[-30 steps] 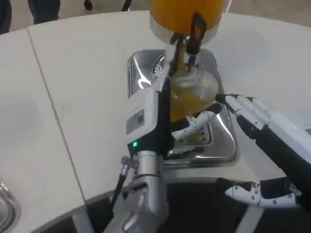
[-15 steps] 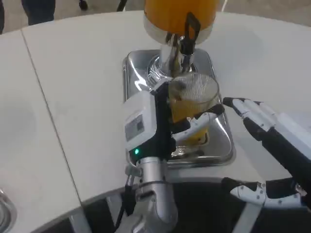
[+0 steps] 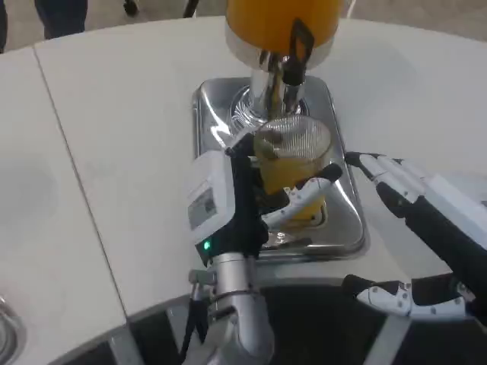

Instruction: Grasp the cup under the faucet to collect the drink, then remove the cup.

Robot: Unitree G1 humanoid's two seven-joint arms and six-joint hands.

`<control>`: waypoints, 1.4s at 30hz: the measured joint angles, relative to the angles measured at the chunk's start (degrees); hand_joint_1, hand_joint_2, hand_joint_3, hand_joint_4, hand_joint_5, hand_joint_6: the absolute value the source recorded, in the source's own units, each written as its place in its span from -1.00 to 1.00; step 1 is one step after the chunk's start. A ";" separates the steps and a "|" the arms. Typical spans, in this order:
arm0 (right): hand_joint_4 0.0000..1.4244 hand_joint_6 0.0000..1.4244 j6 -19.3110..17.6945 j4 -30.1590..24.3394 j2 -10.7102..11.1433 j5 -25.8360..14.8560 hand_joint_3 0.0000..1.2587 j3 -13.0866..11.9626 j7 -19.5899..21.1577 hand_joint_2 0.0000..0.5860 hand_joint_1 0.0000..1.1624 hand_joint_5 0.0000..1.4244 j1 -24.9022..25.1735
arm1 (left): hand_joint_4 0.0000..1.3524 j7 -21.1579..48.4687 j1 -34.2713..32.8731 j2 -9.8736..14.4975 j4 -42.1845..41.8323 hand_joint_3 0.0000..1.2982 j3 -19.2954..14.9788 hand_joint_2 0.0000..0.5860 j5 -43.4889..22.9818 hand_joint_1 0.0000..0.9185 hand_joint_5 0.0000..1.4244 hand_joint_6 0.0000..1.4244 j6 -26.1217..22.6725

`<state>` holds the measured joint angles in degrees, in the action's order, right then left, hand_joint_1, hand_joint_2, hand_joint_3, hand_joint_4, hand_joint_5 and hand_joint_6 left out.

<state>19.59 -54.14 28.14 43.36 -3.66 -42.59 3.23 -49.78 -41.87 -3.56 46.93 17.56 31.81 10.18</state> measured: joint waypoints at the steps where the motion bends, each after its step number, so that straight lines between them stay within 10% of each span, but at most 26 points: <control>1: -1.00 -0.82 -0.12 0.03 0.00 -0.05 -0.99 0.04 0.10 0.03 0.17 -1.00 0.12 | 0.68 0.00 0.38 0.21 -0.55 0.71 -0.11 -0.89 0.02 0.40 1.00 1.00 0.01; 42: -1.00 -0.82 -6.04 1.73 0.89 -1.12 -0.98 0.37 3.70 0.15 0.15 -1.00 -2.24 | 0.68 6.12 9.01 12.74 -15.46 0.78 -7.49 -0.85 -0.16 0.45 1.00 1.00 0.05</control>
<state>13.55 -52.41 29.03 42.24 -3.29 -38.89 0.99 -43.65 -32.87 9.18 31.47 10.07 31.65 10.23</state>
